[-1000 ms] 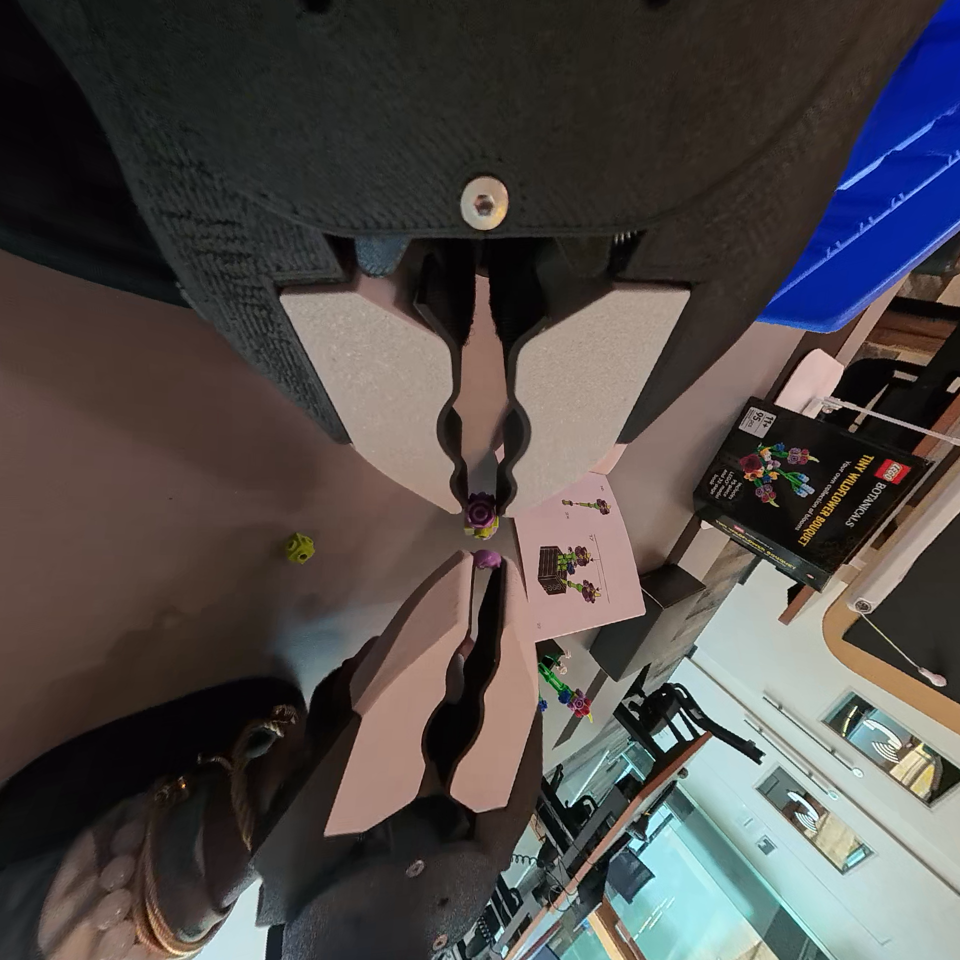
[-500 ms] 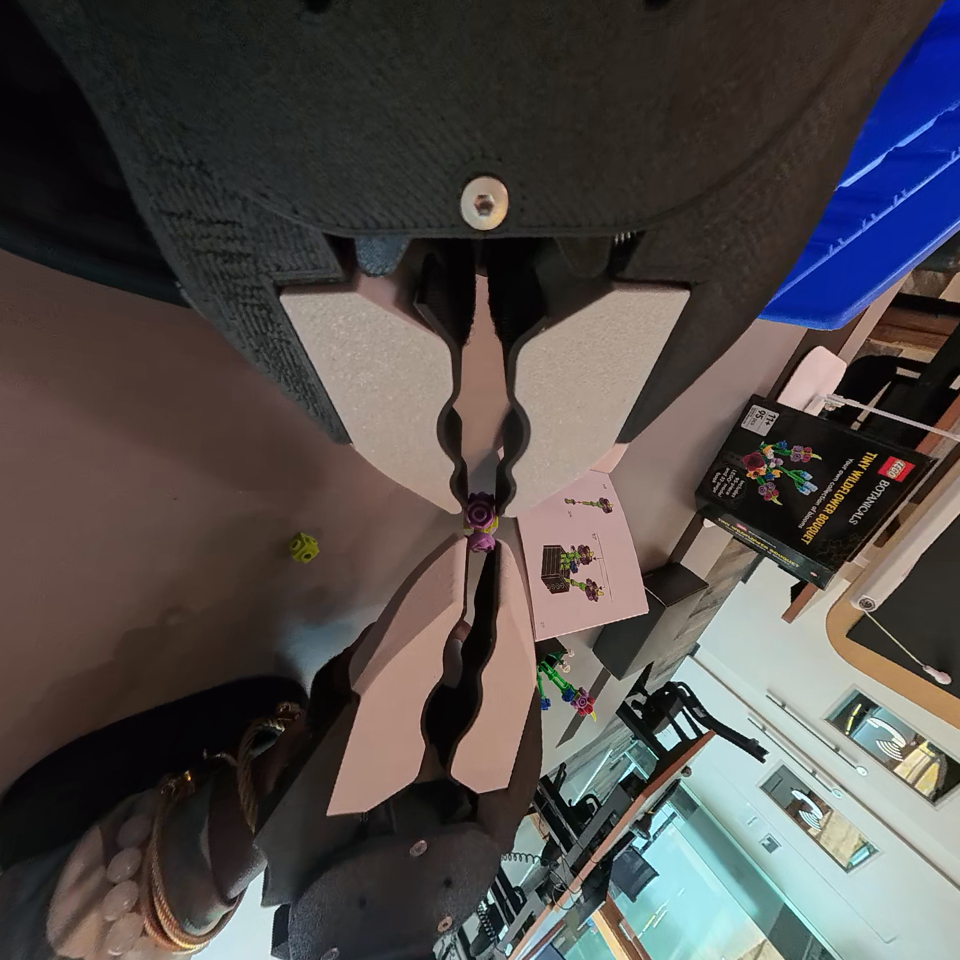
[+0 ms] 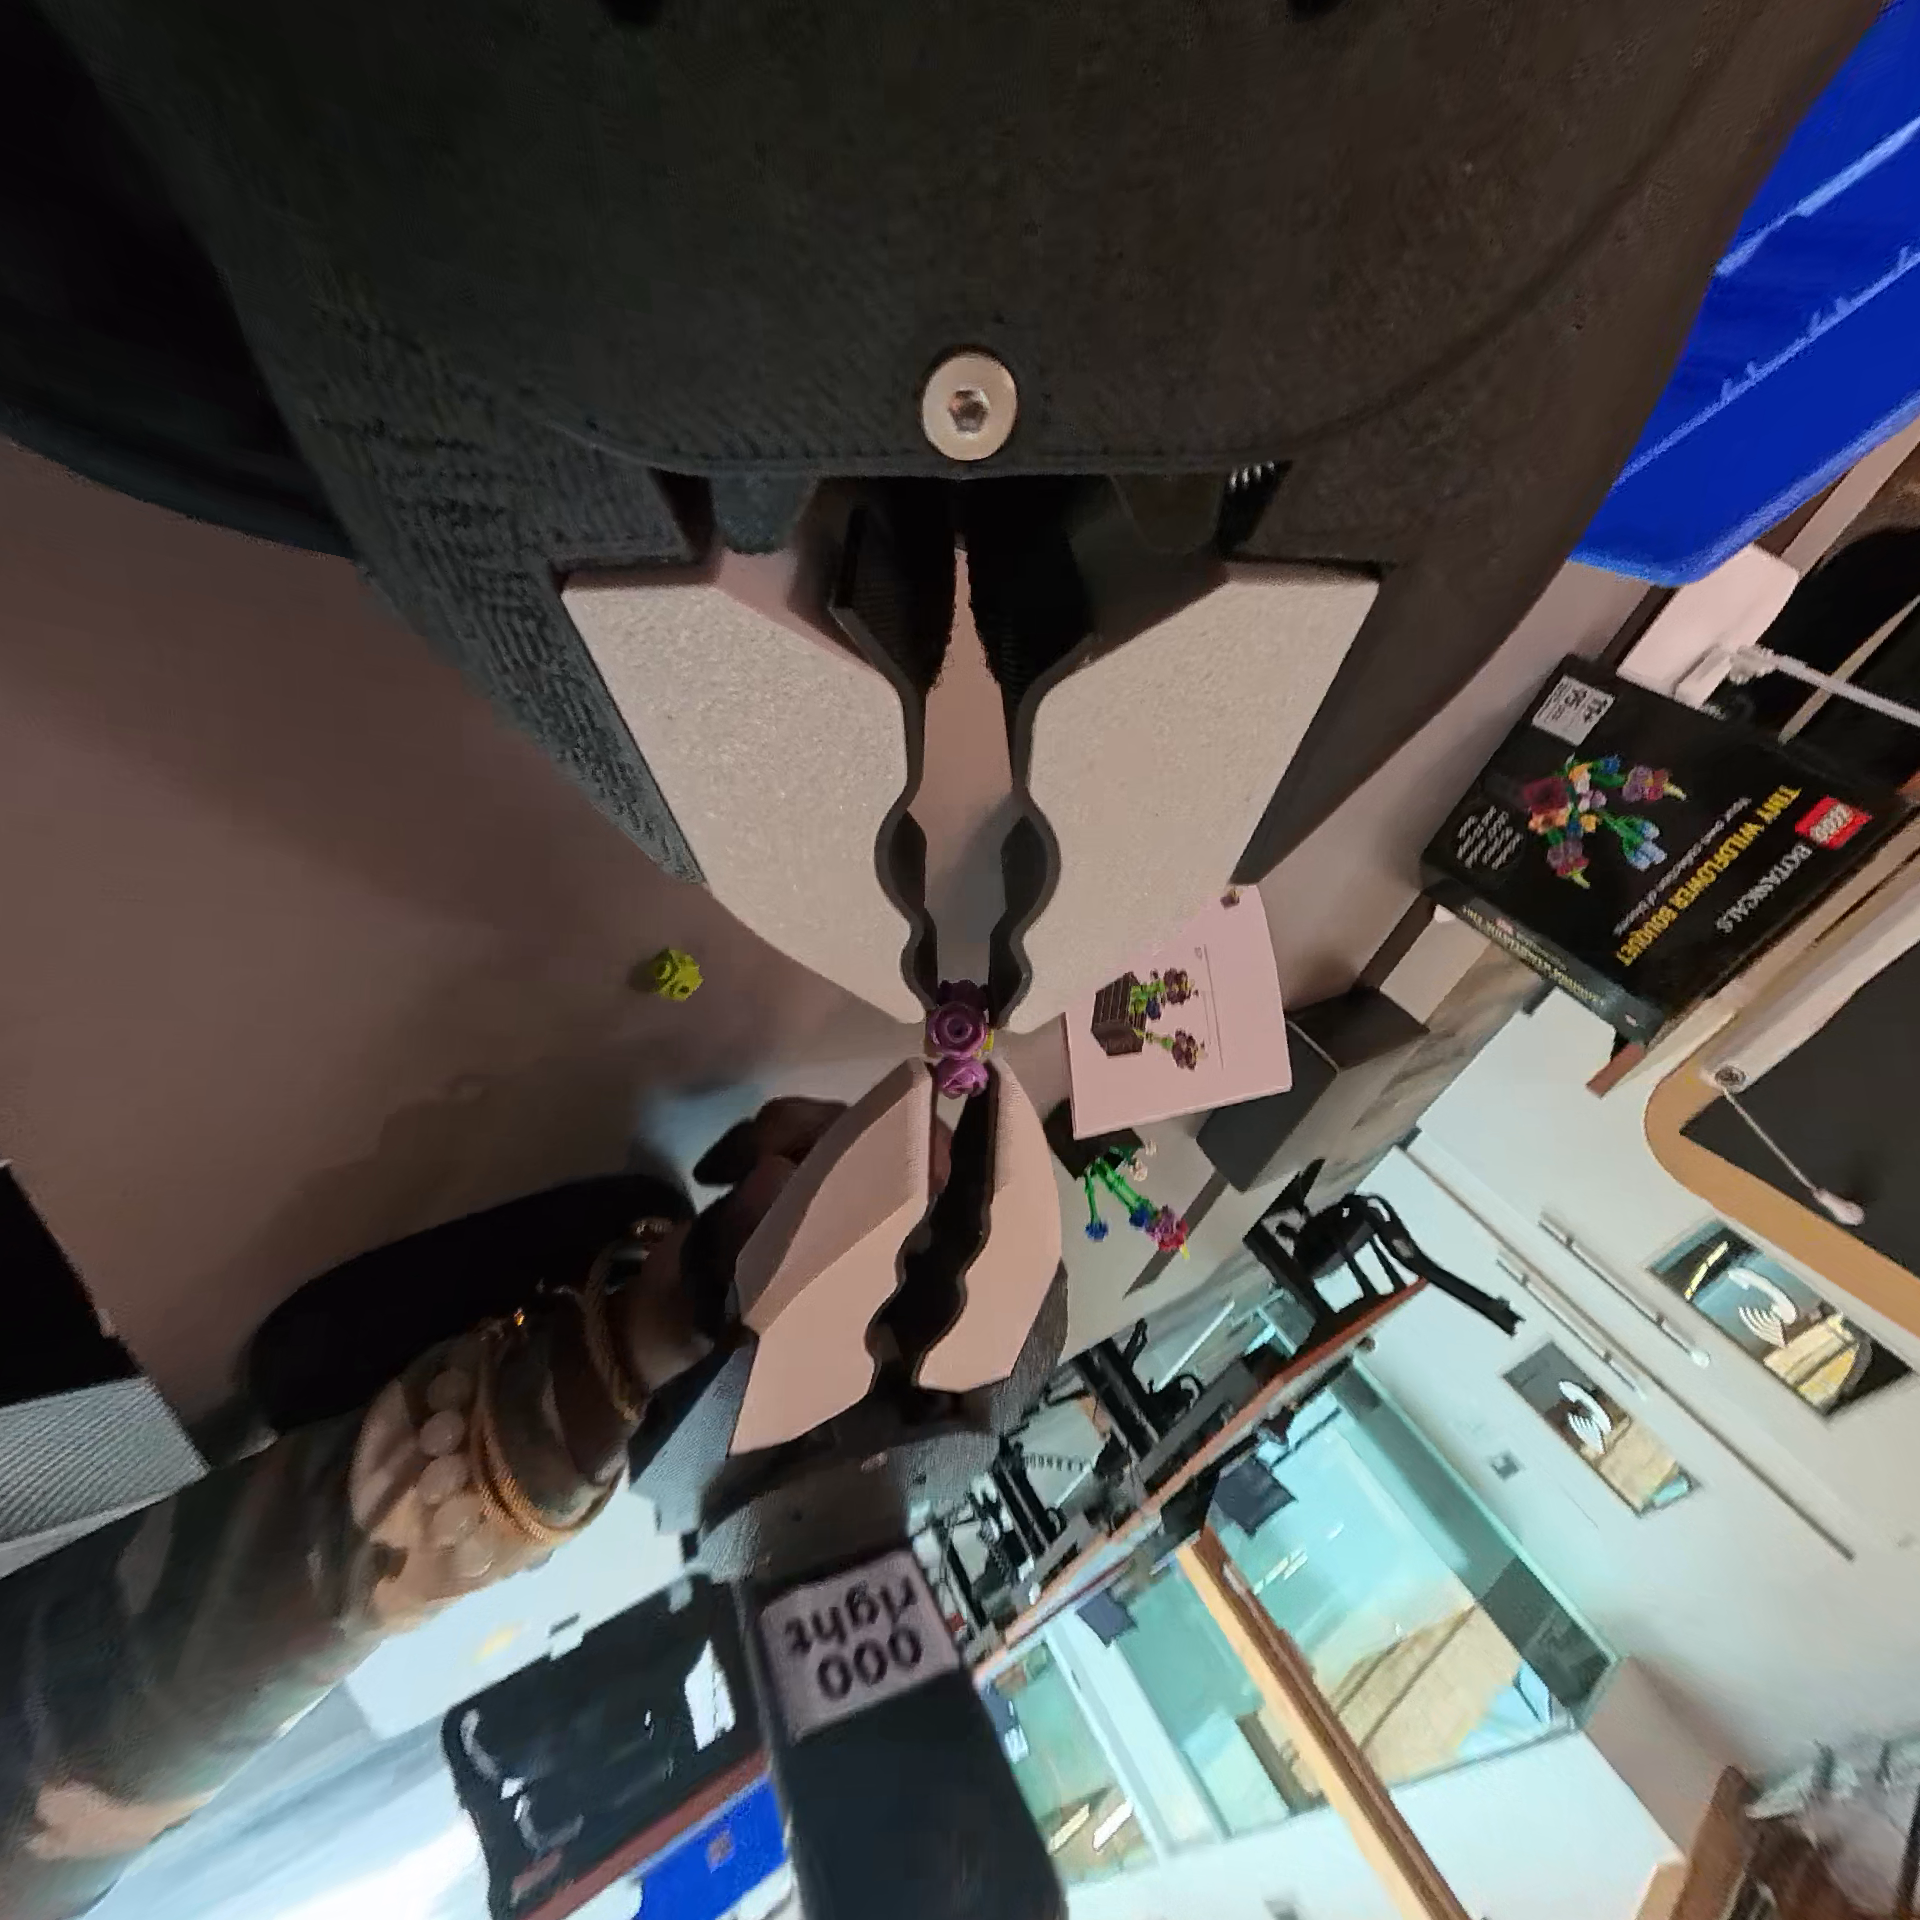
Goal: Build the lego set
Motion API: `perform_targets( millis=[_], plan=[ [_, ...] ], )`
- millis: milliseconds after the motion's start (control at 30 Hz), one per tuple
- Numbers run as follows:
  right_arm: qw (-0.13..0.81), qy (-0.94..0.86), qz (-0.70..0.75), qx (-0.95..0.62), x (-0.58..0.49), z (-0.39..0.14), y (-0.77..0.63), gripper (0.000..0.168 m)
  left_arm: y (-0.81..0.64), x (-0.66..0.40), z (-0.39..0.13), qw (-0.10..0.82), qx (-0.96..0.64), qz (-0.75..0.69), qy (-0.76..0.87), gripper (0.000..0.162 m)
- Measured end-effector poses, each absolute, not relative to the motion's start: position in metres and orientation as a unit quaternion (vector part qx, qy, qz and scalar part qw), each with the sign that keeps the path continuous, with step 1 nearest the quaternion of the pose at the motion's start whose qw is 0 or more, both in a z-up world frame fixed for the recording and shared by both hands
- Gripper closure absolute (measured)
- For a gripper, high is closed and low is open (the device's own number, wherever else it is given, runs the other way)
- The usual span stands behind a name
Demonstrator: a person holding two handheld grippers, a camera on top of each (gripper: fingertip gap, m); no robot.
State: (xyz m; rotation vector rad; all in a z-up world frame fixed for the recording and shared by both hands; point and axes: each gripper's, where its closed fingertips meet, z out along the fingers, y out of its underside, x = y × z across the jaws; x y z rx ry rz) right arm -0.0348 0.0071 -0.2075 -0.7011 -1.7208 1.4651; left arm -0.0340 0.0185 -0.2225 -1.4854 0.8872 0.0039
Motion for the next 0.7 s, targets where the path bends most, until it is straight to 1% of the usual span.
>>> perform_targets(
  millis=[300,700],
  plan=[
    [0.374,-0.663,0.591,-0.266,-0.033,-0.202,0.005,0.159,0.015,-0.031,-0.214,0.671,-0.634,-0.011,0.384,0.153],
    [0.378,-0.634,0.617,-0.273,-0.035,-0.192,0.005,0.159,0.013,-0.03,-0.205,0.684,-0.638,-0.108,0.337,0.154]
  ],
)
